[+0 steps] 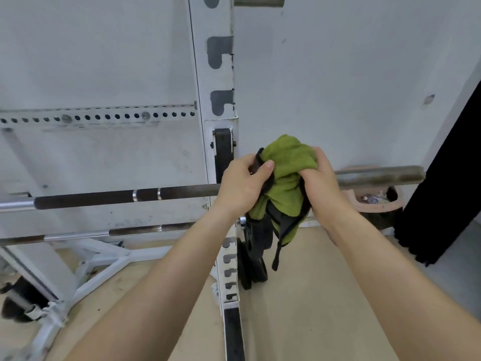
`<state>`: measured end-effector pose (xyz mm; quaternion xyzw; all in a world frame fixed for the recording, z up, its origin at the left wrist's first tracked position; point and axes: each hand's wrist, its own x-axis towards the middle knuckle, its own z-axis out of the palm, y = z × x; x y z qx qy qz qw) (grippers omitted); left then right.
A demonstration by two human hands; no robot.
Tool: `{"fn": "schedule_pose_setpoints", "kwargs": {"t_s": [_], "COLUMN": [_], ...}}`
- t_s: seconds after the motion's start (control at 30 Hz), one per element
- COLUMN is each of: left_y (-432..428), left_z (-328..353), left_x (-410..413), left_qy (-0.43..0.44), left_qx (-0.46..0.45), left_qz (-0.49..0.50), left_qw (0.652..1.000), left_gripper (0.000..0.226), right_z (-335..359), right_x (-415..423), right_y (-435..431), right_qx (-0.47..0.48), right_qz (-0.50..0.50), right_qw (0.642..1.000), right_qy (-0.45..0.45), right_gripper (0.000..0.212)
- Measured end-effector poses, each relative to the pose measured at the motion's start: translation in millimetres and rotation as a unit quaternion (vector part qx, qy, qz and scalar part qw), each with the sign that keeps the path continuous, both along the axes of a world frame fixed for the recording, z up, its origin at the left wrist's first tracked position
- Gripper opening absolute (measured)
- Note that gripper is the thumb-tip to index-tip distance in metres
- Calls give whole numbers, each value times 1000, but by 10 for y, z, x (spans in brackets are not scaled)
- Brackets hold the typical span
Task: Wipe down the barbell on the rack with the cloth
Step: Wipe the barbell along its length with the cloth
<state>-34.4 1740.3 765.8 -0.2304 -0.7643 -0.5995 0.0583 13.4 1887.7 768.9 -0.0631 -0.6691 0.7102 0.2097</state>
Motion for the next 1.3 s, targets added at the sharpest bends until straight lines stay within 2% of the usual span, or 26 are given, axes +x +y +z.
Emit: {"fn": "schedule_pose_setpoints", "kwargs": {"t_s": [0.17, 0.3, 0.37, 0.43, 0.5, 0.57, 0.63, 0.73, 0.8, 0.87, 0.97, 1.0, 1.07, 1.1, 1.17, 1.2, 1.23, 1.27, 1.3], "left_y": [413, 598, 721, 845, 945, 1028, 1105, 1198, 1276, 1370, 1479, 1487, 1436, 1394, 1297, 1246, 1222, 1230, 1261], "left_z": [55, 182, 276, 422, 588, 715, 806, 907, 956, 969, 949, 942, 941, 947, 912, 857, 788, 673, 523], "left_x": [47, 116, 145, 140, 120, 84, 40, -28, -63, -112, -192, -239, -359, -424, -565, -640, -674, -683, -681], "left_qy": [-90, -92, -69, -54, -45, -35, -27, -37, -59, -75, -62, -49, -21, -8, 16, 29, 42, 51, 64], "left_qx": [88, 129, 110, 98, 104, 113, 121, 181, 223, 243, 232, 231, 235, 219, 151, 91, -6, -135, -260], "left_qz": [107, 170, 177, 184, 183, 177, 177, 150, 117, 94, 91, 101, 137, 161, 222, 259, 299, 340, 369], "left_qw": [986, 973, 976, 976, 976, 977, 976, 971, 966, 963, 966, 966, 962, 962, 963, 961, 953, 929, 890], "left_gripper": [41, 30, 29, 31, 29, 24, 24, 24, 25, 24, 25, 25, 23, 22, 25, 29, 33, 37, 41], "right_z": [-151, -303, -339, -337, -291, -276, -285, -403, -562, -732, -832, -797, -581, -416, -31, 125, 246, 328, 315], "right_x": [230, 354, 341, 295, 262, 251, 303, 383, 423, 471, 496, 482, 429, 376, 213, 71, -95, -255, -405], "right_y": [751, 1322, 1473, 1566, 1645, 1754, 1873, 2019, 2019, 1995, 2044, 2073, 2160, 2215, 2329, 2412, 2496, 2542, 2555], "right_qx": [47, 149, 223, 329, 394, 368, 236, 27, 10, 73, 88, 94, 135, 163, 209, 237, 285, 371, 474], "right_qz": [37, 128, 187, 243, 292, 341, 414, 490, 433, 350, 290, 242, 109, 45, -30, -55, -77, -108, -141], "right_qw": [998, 978, 952, 906, 864, 859, 874, 867, 895, 920, 928, 946, 981, 985, 976, 968, 955, 922, 869], "right_qy": [0, -75, -93, -106, -113, -105, -92, -82, -108, -162, -216, -195, -92, -37, 48, 59, 43, 7, -37], "right_gripper": [40, 63, 79, 96, 109, 112, 108, 98, 89, 77, 32, 24, 12, 4, 24, 31, 36, 41, 48]}}
